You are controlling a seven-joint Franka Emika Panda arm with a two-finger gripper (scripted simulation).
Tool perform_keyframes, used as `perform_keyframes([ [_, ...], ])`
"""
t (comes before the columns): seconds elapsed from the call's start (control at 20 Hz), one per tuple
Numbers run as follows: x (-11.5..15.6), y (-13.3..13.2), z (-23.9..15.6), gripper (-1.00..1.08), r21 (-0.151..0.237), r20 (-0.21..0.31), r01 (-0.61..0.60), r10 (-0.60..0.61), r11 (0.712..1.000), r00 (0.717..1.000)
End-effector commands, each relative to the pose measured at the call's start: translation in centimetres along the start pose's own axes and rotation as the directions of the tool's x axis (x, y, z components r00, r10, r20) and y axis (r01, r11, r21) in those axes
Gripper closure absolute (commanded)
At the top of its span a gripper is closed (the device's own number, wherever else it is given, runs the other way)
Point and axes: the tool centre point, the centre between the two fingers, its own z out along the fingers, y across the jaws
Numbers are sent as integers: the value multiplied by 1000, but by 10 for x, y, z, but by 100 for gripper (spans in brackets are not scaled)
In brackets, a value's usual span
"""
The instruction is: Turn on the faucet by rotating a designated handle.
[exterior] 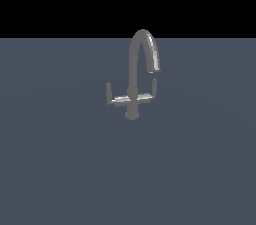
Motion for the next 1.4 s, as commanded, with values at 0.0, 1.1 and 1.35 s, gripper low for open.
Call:
perform_keyframes([
  [0.0,15,7,5,108,38,20,-20,19,999,1000],
  [1.1,141,66,73,108,362,223,-213,137,908,965],
  [1.35,165,78,93,108,424,272,-258,150,868,951],
])
